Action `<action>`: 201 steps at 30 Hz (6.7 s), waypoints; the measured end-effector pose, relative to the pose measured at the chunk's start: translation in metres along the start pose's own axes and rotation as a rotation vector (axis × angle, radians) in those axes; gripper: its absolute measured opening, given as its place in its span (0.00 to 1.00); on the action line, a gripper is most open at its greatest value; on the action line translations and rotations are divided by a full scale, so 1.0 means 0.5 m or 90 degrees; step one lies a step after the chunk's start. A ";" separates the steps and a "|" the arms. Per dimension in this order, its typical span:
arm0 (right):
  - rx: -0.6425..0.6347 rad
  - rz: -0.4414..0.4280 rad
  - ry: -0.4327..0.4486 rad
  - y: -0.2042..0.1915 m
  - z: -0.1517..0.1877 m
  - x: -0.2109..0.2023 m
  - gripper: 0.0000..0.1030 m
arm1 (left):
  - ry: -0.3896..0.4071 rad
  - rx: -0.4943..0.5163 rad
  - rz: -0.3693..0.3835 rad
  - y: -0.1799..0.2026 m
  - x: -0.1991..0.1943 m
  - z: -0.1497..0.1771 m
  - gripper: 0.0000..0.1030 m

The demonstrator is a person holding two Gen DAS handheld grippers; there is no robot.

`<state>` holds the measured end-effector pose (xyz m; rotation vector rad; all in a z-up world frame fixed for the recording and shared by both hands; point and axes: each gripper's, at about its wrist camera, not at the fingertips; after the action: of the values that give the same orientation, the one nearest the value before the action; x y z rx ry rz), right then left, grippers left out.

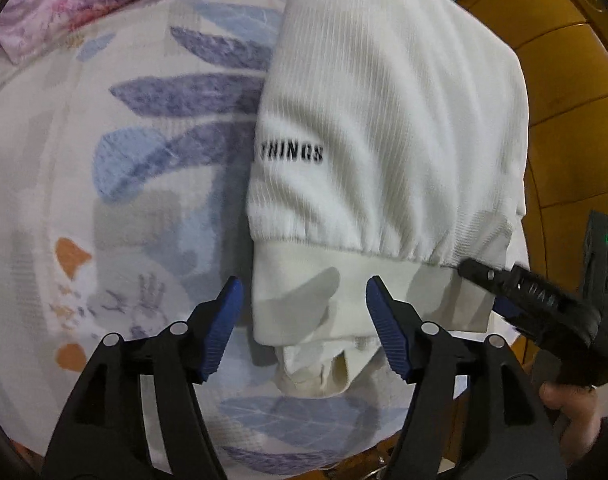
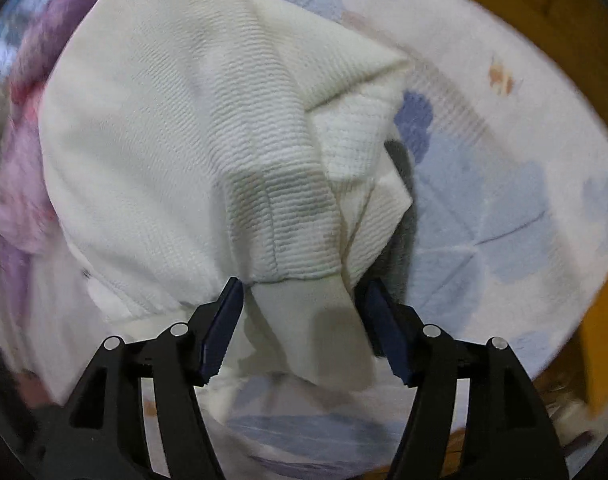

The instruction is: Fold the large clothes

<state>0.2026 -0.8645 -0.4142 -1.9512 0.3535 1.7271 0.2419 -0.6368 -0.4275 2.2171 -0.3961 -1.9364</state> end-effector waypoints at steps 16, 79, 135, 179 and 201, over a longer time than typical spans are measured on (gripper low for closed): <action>-0.190 0.037 0.104 -0.226 0.003 -0.212 0.72 | 0.107 0.020 -0.056 0.026 -0.198 -0.089 0.88; -0.274 -0.006 0.390 -0.712 0.781 -0.787 0.92 | 0.460 0.129 -0.110 -0.440 -1.172 0.356 0.95; -0.308 -0.031 0.434 -0.765 0.885 -0.873 0.93 | 0.488 0.105 -0.139 -0.481 -1.296 0.429 0.95; -0.307 -0.030 0.429 -0.760 0.873 -0.867 0.93 | 0.482 0.105 -0.140 -0.492 -1.291 0.421 0.95; -0.308 -0.030 0.427 -0.764 0.870 -0.870 0.93 | 0.480 0.104 -0.140 -0.495 -1.291 0.418 0.95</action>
<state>-0.0403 -0.3734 0.0589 -2.8472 0.1103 1.1455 -0.0216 -0.1928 0.0779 2.9684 -0.1974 -1.0176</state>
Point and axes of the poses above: each gripper's, at about its wrist camera, not at the fingertips, and x roughly the way its jaws point, y to its right, z to its underside, and after that the axes turned 2 degrees about -x, right-handed
